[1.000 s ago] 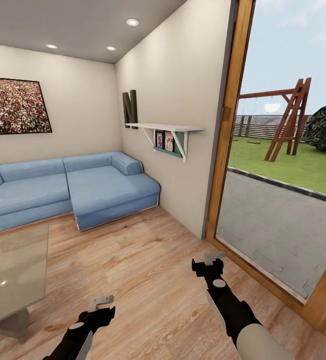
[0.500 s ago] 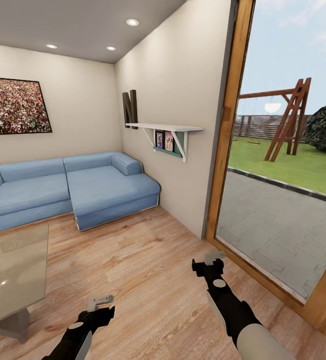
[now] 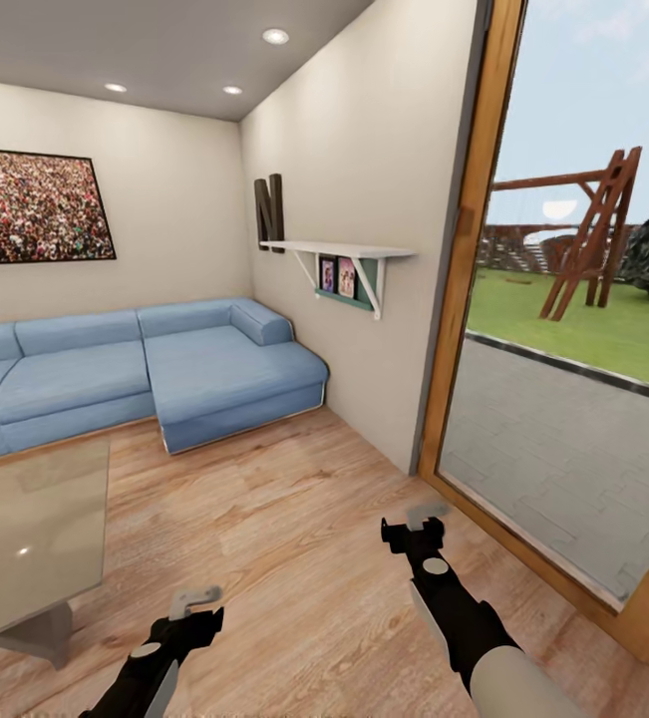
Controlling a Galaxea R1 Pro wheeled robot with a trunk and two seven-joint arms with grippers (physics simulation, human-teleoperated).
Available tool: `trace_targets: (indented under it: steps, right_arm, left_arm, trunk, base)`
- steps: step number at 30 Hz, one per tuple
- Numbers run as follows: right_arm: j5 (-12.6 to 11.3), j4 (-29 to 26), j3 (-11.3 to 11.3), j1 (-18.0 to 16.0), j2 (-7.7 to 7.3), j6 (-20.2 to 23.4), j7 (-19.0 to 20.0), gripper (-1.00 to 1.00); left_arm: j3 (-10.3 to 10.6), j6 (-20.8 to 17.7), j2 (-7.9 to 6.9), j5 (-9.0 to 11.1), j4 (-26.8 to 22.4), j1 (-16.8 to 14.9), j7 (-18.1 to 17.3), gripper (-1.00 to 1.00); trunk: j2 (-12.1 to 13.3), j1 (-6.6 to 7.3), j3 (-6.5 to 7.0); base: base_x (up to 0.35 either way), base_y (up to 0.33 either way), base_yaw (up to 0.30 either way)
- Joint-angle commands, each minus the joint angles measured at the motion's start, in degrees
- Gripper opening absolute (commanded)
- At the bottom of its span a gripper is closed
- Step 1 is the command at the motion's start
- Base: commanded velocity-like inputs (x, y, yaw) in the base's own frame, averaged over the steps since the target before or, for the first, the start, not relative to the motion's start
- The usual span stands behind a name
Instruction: Turn on the radio receiver that's on the table in the living room.
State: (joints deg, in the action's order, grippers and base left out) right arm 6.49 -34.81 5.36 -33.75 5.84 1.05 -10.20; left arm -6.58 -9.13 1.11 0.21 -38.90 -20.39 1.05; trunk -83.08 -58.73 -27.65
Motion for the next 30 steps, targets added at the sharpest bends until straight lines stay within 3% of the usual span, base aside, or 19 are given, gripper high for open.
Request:
trace_targets:
  steps: [1, 7, 30]
  right_arm:
    - [0.0, 0.0, 0.0, 0.0, -0.01, 0.0, 0.0, 1.0]
    - [0.0, 0.0, 0.0, 0.0, -0.04, 0.0, -0.1, 1.0]
    - [0.1, 0.0, 0.0, 0.0, -0.13, 0.0, -0.1, 1.0]
  left_arm:
    - [0.0, 0.5, 0.01, 0.0, 0.0, 0.0, 0.0, 1.0]
    - [0.1, 2.5, 0.03, 0.1, 0.3, 0.0, 0.0, 1.0]
    - [0.1, 2.8, 0.03, 0.1, 0.3, 0.0, 0.0, 1.0]
  trunk:
    - [0.0, 0.0, -0.08]
    - [0.0, 0.0, -0.56]
    - [0.0, 0.0, -2.4]
  base:
    - [0.0, 0.0, 0.162]
    - [0.0, 0.0, 0.167]
    - [0.0, 0.0, 0.17]
